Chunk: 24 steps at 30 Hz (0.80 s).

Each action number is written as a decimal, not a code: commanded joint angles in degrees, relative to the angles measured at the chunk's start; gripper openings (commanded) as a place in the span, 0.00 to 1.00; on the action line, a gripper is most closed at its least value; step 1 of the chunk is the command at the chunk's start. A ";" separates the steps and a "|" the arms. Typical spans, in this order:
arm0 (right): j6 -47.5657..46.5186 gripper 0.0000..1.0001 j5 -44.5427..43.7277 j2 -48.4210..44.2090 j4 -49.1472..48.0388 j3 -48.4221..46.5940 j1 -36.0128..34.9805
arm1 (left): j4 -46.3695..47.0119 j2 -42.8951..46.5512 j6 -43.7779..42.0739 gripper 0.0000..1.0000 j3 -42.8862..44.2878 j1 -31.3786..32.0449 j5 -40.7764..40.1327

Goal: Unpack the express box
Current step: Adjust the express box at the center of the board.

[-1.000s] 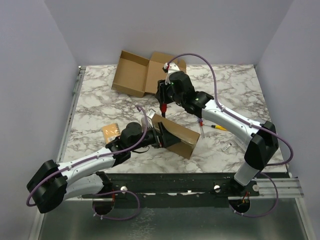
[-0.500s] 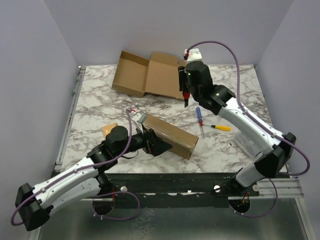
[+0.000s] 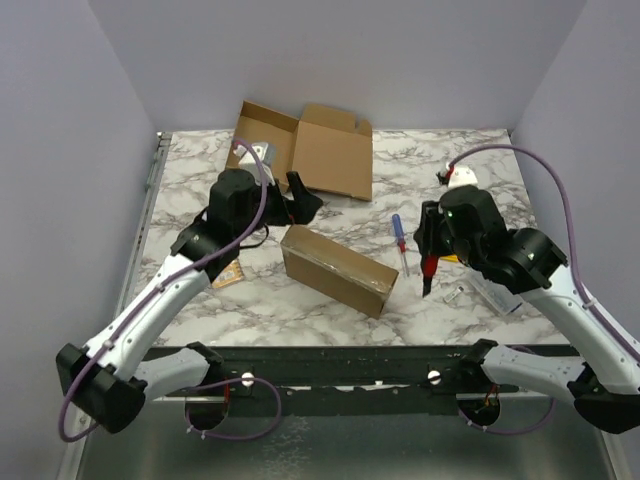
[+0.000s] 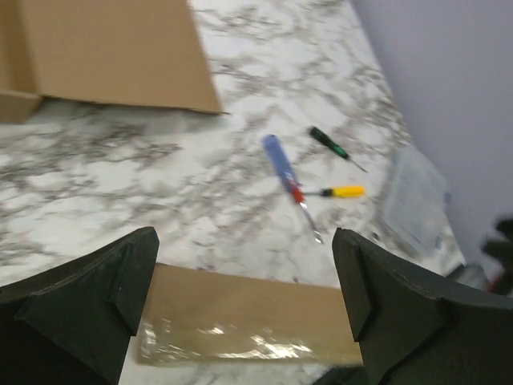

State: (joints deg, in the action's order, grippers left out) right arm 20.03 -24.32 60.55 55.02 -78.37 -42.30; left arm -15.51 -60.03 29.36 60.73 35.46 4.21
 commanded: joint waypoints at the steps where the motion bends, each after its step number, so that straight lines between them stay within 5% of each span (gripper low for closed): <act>1: 11.41 0.00 8.71 -5.09 7.56 10.74 -0.23 | -3.34 -6.99 -2.62 0.99 3.01 -10.52 7.17; 6: 19.93 0.00 19.33 -10.46 -3.52 22.35 -0.23 | 1.11 -8.95 -1.99 0.99 -1.28 -13.83 16.29; 14: 29.31 0.00 17.81 -10.62 -19.61 30.44 -0.23 | 11.62 -5.61 7.51 0.99 -14.47 -13.85 21.96; 24: 17.49 0.00 9.24 3.81 -27.09 21.65 0.58 | 18.26 2.07 15.71 0.99 -25.51 -13.53 24.51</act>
State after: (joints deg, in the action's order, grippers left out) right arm 42.68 -11.22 58.28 40.58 -50.87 -42.15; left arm -1.65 -62.04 37.08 39.22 19.86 20.32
